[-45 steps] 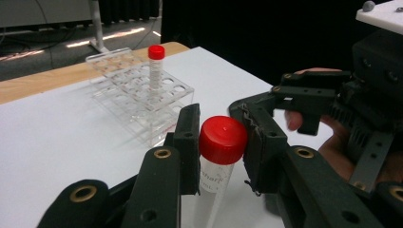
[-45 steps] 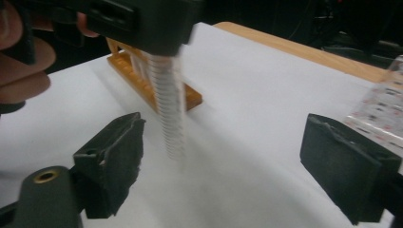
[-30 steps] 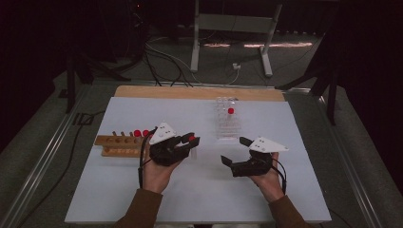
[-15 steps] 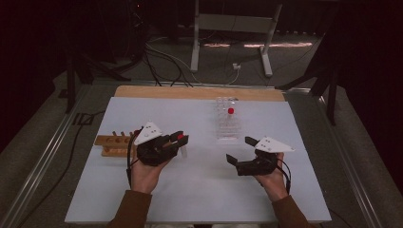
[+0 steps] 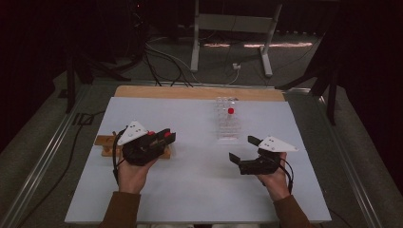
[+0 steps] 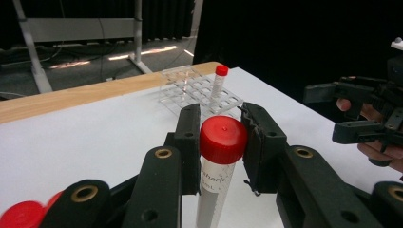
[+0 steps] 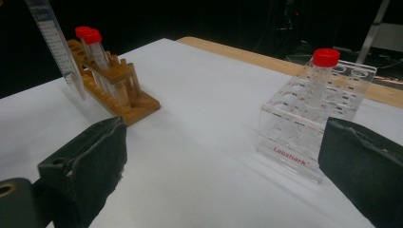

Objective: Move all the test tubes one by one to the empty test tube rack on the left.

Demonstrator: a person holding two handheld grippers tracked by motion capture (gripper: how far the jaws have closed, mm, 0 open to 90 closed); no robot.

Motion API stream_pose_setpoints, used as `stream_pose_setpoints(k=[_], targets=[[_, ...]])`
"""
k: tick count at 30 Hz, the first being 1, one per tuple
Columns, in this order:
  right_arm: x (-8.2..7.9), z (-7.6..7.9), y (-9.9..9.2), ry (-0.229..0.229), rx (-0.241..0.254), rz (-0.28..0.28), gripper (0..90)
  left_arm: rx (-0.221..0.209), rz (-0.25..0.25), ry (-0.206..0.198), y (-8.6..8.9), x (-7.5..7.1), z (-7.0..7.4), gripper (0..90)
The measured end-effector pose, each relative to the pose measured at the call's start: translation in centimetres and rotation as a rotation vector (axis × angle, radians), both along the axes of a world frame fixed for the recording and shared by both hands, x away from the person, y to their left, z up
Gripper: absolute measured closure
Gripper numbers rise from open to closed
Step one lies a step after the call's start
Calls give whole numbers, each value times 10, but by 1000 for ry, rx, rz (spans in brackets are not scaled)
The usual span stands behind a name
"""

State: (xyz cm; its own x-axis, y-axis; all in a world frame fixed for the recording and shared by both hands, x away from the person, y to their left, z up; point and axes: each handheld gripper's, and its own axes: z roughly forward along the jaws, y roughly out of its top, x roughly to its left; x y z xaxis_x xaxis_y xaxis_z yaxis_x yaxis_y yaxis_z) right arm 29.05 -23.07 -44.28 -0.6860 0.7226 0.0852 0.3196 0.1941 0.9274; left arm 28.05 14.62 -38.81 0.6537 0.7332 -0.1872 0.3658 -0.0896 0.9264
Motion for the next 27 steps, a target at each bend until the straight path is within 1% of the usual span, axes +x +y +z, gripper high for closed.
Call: stream_pose_setpoints(k=[5, 13, 20, 27], targets=[[0, 0, -1, -1, 2, -2, 22, 0, 9, -9, 9, -1, 3, 714], [0, 1, -3, -1, 7, -5, 22, -5, 43, -15, 24, -3, 6, 714], [0, 1, -5, -4, 9, -9, 22, -7, 75, -14, 38, -5, 7, 714], [1, 1, -5, -5, 9, -9, 22, 2, 102, -14, 48, -6, 6, 713]])
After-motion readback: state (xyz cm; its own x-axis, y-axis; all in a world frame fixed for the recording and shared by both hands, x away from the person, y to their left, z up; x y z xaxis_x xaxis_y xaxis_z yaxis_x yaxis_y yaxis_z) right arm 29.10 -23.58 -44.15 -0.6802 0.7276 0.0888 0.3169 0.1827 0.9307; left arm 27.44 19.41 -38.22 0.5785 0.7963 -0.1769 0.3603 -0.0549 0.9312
